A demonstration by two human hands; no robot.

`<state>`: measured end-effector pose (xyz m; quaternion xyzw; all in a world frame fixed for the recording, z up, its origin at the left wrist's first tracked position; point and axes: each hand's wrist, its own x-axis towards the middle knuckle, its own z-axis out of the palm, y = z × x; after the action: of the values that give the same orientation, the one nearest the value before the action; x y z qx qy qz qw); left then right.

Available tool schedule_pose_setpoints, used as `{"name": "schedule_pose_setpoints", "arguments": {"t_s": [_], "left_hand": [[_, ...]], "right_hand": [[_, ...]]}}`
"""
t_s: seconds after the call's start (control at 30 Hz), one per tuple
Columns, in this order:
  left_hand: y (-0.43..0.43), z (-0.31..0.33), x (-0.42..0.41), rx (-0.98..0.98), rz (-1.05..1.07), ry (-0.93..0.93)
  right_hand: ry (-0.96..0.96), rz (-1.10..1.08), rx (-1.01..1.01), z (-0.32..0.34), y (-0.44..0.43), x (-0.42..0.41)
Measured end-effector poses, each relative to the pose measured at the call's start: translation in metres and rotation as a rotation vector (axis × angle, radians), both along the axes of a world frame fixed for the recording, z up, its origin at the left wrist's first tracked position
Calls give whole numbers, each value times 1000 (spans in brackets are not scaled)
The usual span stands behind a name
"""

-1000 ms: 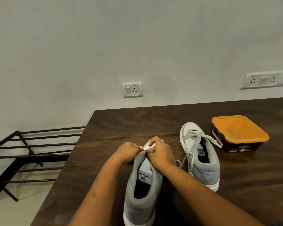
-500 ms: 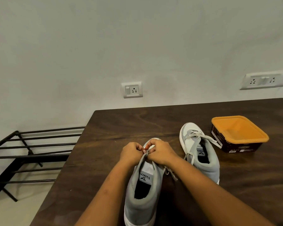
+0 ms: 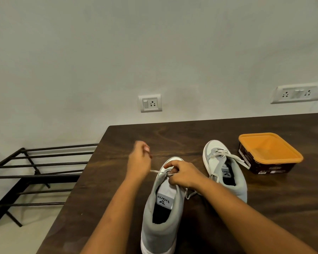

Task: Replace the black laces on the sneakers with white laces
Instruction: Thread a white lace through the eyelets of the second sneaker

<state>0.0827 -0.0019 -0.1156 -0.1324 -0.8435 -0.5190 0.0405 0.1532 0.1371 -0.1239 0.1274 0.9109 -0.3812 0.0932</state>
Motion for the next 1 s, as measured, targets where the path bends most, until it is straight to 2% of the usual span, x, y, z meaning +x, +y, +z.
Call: {"name": "schedule_pose_setpoints", "arguments": {"t_s": [0.07,0.1,0.17,0.23,0.27,0.3,0.43,0.5,0.57,0.63,0.73,0.87,0.93,1.0], "left_hand": [[0,-17,-4,-511,-215,-60],[3,-21,-4,-651,-286,-119],[7,-21,-4,-743,-322,-171],[7,-20,-6,-698,-309,-150],[8,-19,-5,-606,-299,-163],[8,-16,-3,-436,-271,-195],[7,17,4,696,38,-335],[-1,35,4,1140,153,-376],[-7,41,5,1372,267,-386],[-9,39,6,1393,408,-347],[-9,26,1,1059,521,-157],[-14,8,2,292,399,197],[-16,3,0,-188,283,192],[-15,-6,-3,-643,59,5]], "right_hand": [[-3,-23,2,-2,-1,0],[0,-32,-5,-4,-1,-1],[3,-45,-15,-6,0,-2],[-1,-51,-18,-7,0,-3],[-3,-55,-15,-8,0,-3],[-1,-59,-13,-8,0,-4],[-4,-83,-41,-9,-1,-4],[10,-104,-55,-11,-2,-3],[28,-123,-71,-15,-2,-4],[46,-127,-95,-16,-2,-4],[73,-100,-120,-16,0,-4],[93,-106,-122,-16,0,-4],[93,-100,-121,-18,1,-5],[94,-90,-127,-19,3,-6]]}}
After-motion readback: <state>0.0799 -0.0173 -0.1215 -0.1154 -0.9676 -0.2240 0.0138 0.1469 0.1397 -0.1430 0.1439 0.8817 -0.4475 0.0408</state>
